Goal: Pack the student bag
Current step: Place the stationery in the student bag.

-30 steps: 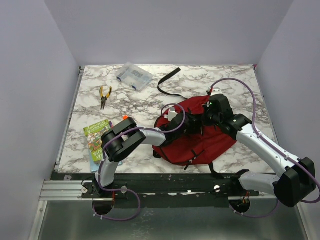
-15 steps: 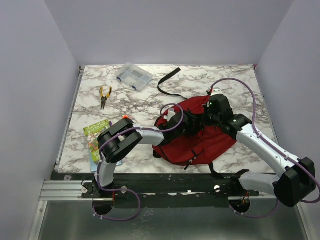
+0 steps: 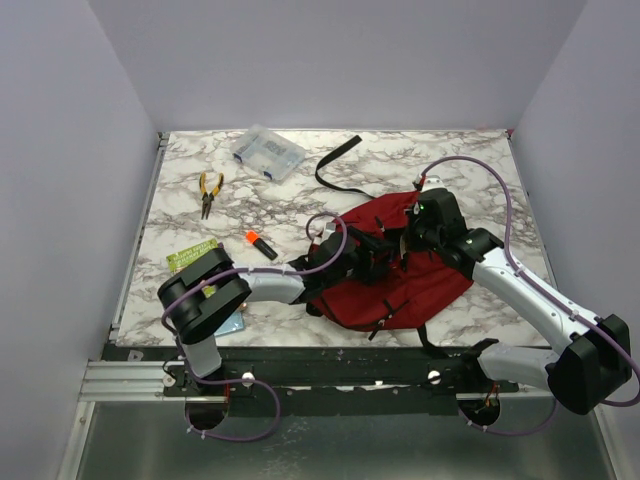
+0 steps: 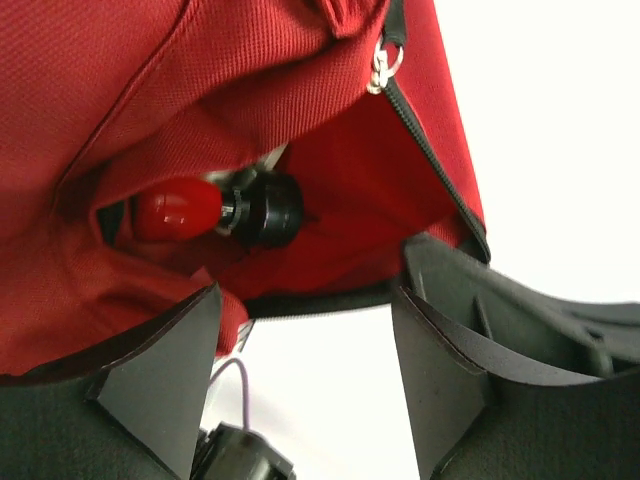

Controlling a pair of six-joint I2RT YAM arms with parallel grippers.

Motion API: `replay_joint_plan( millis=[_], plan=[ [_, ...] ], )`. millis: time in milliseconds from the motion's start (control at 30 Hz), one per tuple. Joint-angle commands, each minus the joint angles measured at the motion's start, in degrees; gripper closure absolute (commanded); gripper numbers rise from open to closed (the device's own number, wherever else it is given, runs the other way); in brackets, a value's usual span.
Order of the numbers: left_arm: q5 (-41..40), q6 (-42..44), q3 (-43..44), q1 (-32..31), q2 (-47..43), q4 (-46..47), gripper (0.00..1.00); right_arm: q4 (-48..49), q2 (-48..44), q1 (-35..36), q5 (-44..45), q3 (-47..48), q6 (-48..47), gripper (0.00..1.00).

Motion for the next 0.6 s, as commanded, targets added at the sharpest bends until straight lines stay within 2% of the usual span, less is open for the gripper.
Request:
replay_joint_plan(
  millis=[0,200,300,433,533,567],
  plan=[
    [2.33,4.16,-5.48,0.17,-7.05,-0.36,0.3,2.78,-0.99,0.36,-0.3,0.21,0.32,0.99],
    [2.07,17.58,-13.29,3.85,-18.64,-1.36,0.34,2.56,-0.75,0.39,-0.28,0.03,0.34,0.99],
    [2.94,23.32,-16.96,7.74,-24.64,-7.63,0.35,2.5,-0.84,0.37,-0.26,0.05,0.27,0.99],
    [-5.36,30.9,-18.87,11.69,-35.12,-23.25,0.32,2.64,-0.85,0.39,-0.29,0.02,0.16,0.99],
    [-17.75,34.19,-13.55,14.04,-39.97,-45.24,0.26,2.56,-0.58,0.35,-0.55,0.15,0.06,0.99],
    [-20.92,33.97,-11.78,14.78,-40.59,-51.69,0.21,2.47,-0.41,0.34,-0.71,0.27,0.05,0.99]
  ],
)
